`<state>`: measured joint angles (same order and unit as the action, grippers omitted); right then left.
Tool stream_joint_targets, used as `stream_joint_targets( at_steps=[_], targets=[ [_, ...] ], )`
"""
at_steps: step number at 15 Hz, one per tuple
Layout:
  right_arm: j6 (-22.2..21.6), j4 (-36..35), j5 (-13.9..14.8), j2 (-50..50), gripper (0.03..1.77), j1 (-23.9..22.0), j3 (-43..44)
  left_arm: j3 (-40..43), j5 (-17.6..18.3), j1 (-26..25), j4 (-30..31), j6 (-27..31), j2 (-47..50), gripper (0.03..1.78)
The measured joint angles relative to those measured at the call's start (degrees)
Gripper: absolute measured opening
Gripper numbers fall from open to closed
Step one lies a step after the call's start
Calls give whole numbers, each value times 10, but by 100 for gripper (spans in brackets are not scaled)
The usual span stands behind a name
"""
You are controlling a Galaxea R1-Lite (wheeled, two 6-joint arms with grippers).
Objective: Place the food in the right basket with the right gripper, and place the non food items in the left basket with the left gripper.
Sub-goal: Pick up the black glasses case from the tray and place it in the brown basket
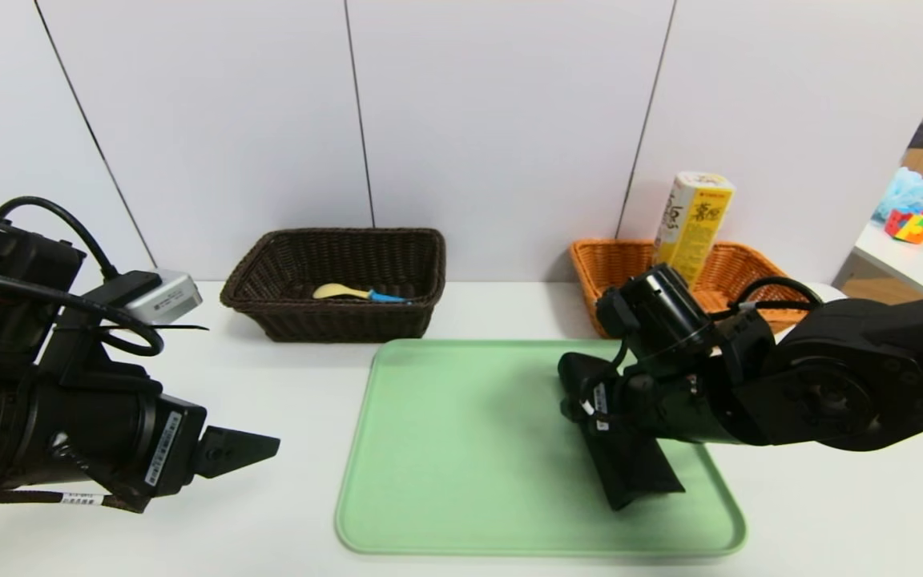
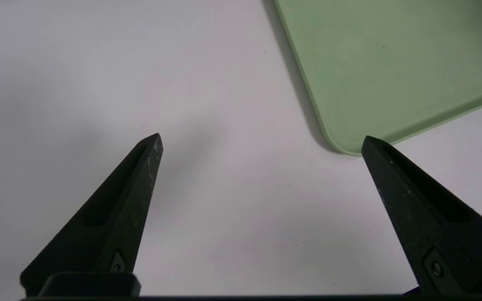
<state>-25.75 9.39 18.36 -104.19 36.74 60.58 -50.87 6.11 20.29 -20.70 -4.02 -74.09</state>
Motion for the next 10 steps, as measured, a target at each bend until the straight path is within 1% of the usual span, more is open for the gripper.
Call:
stream_joint_targets(
  at_steps=[2, 10],
  targets=[
    [1, 1, 1, -6, 170, 7, -1, 2, 0, 0, 0, 0, 1, 169],
    [3, 2, 5, -20, 170, 9, -15, 4, 0, 0, 1, 0, 1, 169]
  ],
)
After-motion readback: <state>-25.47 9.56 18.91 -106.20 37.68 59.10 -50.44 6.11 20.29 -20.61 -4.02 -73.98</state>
